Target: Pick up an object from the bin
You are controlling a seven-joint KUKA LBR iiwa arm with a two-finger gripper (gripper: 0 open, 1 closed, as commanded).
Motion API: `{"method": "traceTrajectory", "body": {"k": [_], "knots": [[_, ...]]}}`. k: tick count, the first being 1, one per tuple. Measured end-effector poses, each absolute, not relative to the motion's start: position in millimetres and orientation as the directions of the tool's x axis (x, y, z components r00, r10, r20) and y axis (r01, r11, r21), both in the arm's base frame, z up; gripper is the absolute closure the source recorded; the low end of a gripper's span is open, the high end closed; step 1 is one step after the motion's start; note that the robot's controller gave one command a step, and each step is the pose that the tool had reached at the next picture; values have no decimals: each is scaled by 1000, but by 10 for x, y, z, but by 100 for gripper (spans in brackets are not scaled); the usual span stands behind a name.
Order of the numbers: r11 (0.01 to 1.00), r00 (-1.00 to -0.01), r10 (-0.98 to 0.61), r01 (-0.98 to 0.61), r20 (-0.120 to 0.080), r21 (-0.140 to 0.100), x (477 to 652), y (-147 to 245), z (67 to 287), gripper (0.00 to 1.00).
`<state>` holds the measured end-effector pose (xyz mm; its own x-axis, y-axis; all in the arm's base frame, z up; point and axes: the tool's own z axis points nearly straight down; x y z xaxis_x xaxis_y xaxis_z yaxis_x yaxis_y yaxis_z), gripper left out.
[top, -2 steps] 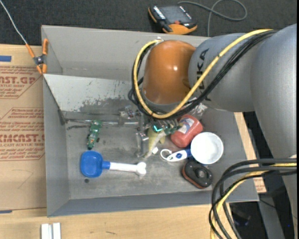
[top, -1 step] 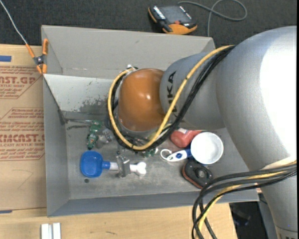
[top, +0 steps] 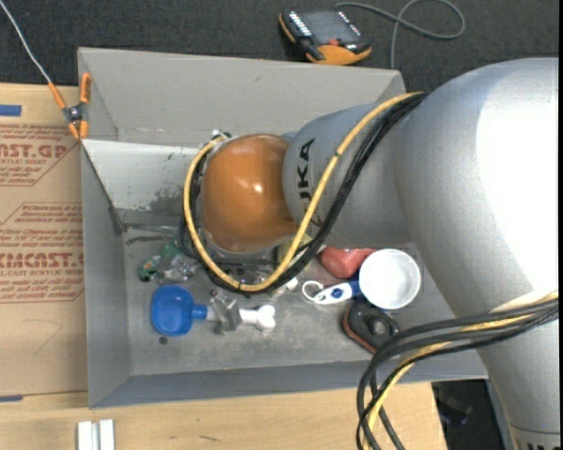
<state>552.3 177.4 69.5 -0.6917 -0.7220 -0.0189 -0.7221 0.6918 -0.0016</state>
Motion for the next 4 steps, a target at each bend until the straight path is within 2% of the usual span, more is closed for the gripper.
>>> {"method": "traceTrajectory", "body": {"k": [1,2,3,4], "knots": [[693,-693,-721,-721,-20,-1,5527,1775,702,100],[355,-355,-935,-935,-22,-10,5766,1715,705,100],[120,-120,-993,-993,-21,-16,5350,1484,701,100],[144,-143,-989,-989,-28,-25,5521,1627,2916,100]]}}
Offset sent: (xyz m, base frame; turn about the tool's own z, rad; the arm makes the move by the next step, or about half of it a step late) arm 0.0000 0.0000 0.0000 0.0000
